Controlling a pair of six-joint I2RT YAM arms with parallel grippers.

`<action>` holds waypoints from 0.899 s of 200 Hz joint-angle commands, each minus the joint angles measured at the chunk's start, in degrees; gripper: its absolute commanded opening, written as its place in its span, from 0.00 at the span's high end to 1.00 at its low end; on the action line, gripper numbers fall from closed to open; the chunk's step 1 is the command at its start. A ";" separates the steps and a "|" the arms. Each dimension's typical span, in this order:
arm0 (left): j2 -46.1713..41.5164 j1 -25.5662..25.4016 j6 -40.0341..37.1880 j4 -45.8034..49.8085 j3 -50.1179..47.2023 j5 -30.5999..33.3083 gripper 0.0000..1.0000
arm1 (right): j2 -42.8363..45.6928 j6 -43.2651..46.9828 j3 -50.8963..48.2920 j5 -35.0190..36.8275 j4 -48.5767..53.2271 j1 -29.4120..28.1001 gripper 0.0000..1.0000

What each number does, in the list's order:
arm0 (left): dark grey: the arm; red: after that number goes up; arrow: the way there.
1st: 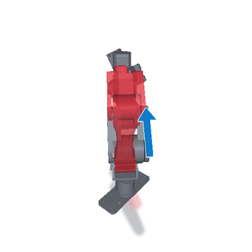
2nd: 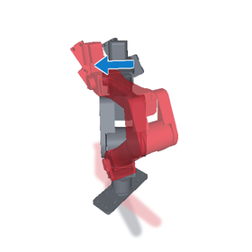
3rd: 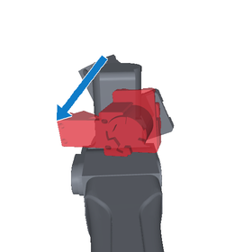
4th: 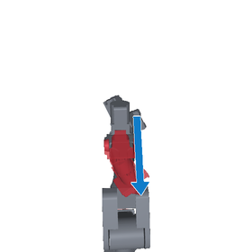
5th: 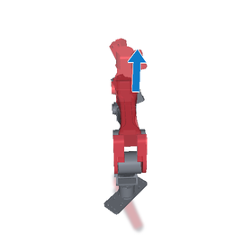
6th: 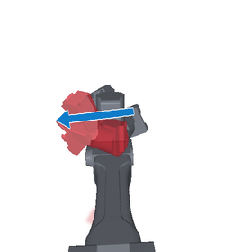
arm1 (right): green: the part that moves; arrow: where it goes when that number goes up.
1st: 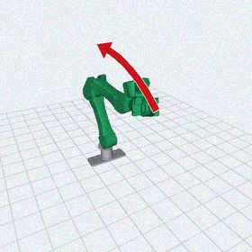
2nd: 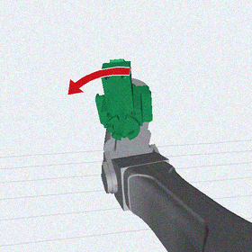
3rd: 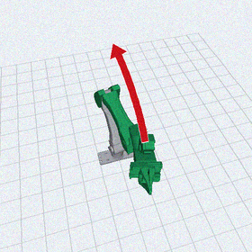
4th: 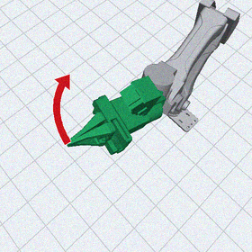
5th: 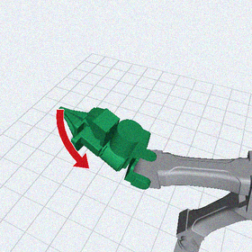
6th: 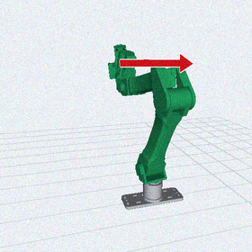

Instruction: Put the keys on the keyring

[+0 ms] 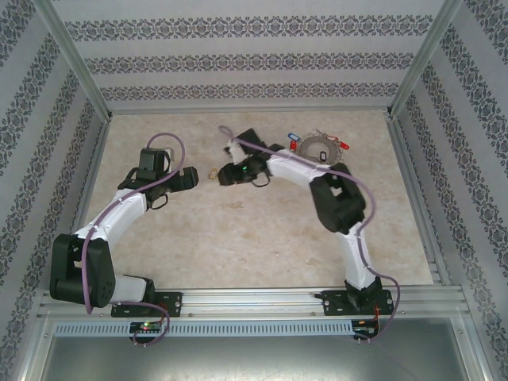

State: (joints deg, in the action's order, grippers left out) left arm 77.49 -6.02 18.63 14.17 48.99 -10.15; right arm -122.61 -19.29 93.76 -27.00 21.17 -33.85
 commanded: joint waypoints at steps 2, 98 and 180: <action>0.43 -0.75 -0.77 -0.15 1.56 -2.60 0.00 | 10.19 0.84 -5.86 6.31 -1.72 6.75 0.49; 2.24 -3.56 -4.37 -2.23 2.20 -7.36 0.00 | 12.60 14.40 -6.21 27.71 13.06 25.73 0.43; 1.59 -7.13 -7.48 -1.61 2.04 -5.08 0.00 | -6.90 11.88 11.20 15.05 19.72 26.55 0.43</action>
State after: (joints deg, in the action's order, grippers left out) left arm 79.75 -12.10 13.21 13.28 49.91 -16.23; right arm -128.29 -5.63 103.07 -6.22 38.04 -7.60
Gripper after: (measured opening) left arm 0.997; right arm 0.573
